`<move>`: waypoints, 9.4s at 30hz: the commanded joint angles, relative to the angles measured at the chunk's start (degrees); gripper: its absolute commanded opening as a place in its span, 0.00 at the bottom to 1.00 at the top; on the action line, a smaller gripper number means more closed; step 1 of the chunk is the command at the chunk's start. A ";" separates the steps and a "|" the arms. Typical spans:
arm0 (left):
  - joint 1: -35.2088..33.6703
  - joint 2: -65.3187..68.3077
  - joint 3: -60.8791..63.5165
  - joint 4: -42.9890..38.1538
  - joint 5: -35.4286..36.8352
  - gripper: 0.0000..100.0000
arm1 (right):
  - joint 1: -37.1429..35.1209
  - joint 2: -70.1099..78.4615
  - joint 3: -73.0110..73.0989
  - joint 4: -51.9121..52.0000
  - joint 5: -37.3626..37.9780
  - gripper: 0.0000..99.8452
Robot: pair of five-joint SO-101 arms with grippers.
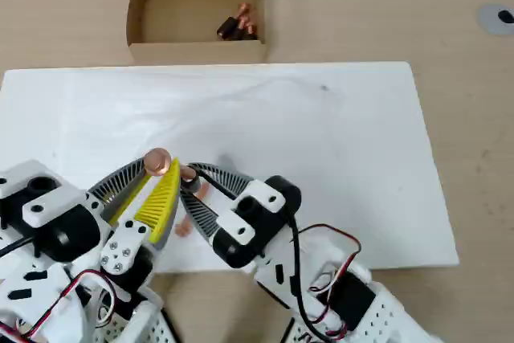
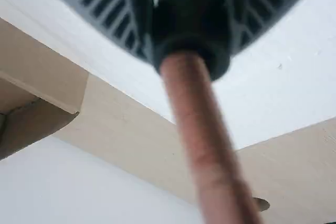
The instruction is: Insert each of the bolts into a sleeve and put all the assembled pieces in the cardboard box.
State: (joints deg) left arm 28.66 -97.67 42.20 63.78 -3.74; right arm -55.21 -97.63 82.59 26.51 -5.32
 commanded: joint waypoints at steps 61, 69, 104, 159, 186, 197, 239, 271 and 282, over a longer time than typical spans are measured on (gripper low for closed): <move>-2.20 14.37 -27.60 27.34 -5.45 0.14 | 11.82 -0.40 -0.04 -0.62 4.31 0.01; -2.29 28.70 -32.53 36.66 2.55 0.14 | 21.67 -0.22 -7.25 2.11 12.48 0.01; -20.22 85.14 -32.70 31.74 -0.26 0.14 | 35.82 96.57 -95.16 4.92 12.66 0.01; -16.00 84.97 -34.81 36.75 4.04 0.14 | 36.35 170.86 -178.42 22.33 16.26 0.17; -5.98 72.92 -7.65 23.03 -4.57 0.05 | 37.67 133.49 -178.15 74.55 16.00 0.17; -5.54 66.07 0.97 12.13 -4.31 0.06 | 39.43 130.51 -178.07 75.60 16.00 0.17; -5.98 65.71 4.57 1.32 -6.68 0.00 | 39.52 130.33 -178.15 75.87 15.91 0.17; -28.92 66.24 2.64 6.86 -100.04 0.01 | 44.26 130.33 -178.07 75.96 9.32 0.17; -28.84 66.24 17.67 -16.26 -96.62 0.02 | 43.91 130.68 -178.07 75.96 9.05 0.17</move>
State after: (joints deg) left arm 0.35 -31.12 60.22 50.24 -92.53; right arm -12.04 36.97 -93.14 101.67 4.18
